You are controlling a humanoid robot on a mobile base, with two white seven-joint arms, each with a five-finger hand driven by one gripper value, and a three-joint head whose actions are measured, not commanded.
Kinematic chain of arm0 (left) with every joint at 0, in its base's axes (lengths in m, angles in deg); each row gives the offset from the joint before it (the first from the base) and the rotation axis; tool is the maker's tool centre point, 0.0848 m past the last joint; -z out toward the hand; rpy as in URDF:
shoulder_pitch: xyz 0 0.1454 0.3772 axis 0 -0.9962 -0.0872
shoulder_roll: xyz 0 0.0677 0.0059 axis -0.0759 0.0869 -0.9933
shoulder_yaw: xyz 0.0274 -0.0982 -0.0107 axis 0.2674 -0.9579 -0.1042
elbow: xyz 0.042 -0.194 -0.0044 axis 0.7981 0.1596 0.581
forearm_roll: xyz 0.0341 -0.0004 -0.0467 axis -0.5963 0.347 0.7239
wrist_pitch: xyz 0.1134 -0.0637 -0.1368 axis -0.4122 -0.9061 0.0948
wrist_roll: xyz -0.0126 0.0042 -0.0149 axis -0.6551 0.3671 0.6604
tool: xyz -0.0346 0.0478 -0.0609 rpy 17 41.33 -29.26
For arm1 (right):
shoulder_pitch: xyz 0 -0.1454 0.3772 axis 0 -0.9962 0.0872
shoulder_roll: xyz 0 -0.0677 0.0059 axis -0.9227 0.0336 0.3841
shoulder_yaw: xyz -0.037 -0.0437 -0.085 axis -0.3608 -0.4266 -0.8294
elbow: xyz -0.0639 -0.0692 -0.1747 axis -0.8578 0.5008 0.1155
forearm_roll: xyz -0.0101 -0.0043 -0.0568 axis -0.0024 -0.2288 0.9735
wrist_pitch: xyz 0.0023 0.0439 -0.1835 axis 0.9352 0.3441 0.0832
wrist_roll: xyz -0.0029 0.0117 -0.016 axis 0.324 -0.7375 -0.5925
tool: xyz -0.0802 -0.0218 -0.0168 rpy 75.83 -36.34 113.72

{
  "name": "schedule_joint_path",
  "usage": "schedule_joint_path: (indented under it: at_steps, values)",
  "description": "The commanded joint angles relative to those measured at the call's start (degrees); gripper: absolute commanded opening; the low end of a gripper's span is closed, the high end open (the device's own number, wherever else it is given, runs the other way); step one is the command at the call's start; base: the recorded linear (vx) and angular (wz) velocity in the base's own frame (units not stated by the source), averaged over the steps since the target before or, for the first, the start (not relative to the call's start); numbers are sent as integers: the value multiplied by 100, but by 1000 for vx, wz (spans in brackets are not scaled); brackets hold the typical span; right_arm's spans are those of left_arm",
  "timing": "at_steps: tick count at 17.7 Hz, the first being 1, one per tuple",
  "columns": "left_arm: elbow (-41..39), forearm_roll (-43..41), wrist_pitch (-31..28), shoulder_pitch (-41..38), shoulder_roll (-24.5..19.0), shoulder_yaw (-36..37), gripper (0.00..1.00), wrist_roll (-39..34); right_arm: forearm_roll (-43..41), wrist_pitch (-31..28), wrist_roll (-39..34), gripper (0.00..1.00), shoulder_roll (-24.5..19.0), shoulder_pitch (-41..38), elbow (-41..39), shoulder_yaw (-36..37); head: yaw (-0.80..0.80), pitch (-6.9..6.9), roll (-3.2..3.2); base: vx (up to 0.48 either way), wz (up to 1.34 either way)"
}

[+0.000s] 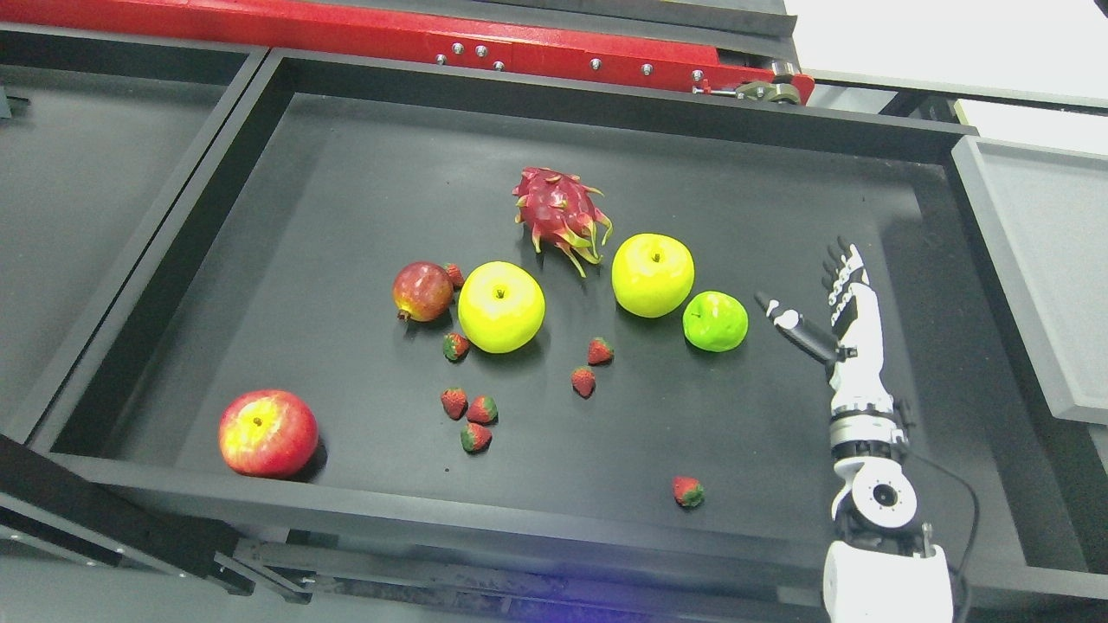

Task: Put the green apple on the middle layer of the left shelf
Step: 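Withdraw the open right hand from the green apple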

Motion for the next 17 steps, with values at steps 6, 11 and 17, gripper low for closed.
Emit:
schedule_joint_path:
  at_steps: [6, 11, 17]
  values:
    - [-1, 1, -3, -52, -100, 0, 100, 5, -442, 248, 45, 100, 100, -1278, -1423, -163, 0, 0, 0, 0, 0]
    - [-1, 1, -3, -52, -100, 0, 100, -4, -662, 239, 151, 100, 100, -1313, -1414, -347, 0, 0, 0, 0, 0]
    - [-1, 1, -3, -52, -100, 0, 100, -4, -662, 239, 151, 100, 100, -1322, -1414, -576, 0, 0, 0, 0, 0]
